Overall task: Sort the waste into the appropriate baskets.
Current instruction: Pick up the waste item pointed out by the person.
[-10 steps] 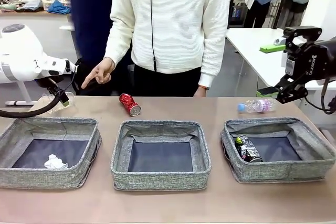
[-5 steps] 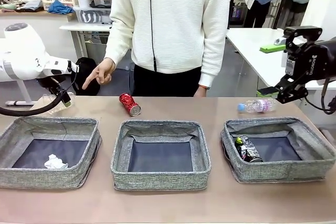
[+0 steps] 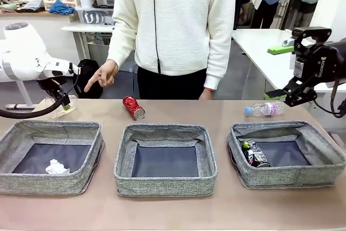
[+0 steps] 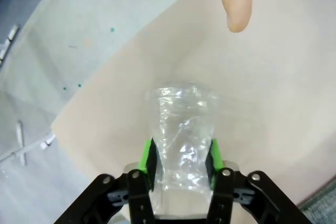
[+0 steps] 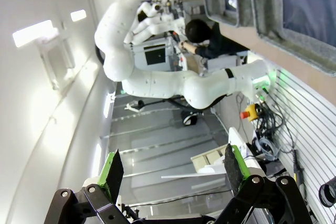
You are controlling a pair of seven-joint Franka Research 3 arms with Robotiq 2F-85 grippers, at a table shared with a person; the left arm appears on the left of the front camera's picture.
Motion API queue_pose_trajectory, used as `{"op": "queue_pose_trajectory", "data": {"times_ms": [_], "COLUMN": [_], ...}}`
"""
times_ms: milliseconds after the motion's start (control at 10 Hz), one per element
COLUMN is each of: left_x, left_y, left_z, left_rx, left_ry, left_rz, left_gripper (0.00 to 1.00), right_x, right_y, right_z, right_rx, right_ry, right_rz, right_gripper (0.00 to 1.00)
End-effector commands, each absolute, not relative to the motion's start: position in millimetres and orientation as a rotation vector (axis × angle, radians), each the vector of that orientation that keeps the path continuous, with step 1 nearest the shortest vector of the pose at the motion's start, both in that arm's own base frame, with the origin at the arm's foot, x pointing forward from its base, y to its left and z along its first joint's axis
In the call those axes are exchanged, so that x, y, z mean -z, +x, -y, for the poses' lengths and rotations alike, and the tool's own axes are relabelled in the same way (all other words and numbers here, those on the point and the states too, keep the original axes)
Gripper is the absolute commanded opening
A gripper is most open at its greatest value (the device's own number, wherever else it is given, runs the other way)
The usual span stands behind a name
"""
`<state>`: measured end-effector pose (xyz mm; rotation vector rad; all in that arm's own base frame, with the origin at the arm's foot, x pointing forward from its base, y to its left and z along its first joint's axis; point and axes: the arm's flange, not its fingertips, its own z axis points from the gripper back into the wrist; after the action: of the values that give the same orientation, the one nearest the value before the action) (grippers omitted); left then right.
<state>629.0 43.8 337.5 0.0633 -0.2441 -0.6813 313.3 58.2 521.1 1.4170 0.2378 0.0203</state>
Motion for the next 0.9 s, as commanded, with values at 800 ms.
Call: {"op": "queue_pose_trajectory", "data": {"times_ms": [800], "left_x": [-454.5], "left_y": [544.9], "left_z": [-68.9], "left_rx": [0.415], "left_ry": [0.014], "left_rz": [0.285], "left_gripper": [0.24], "right_x": [-523.4], "right_y": [313.4], "right_z": [-58.7], "right_rx": [-0.022], "right_ry": [1.44], "right_rz": [-0.234], "right_gripper": [1.0]}}
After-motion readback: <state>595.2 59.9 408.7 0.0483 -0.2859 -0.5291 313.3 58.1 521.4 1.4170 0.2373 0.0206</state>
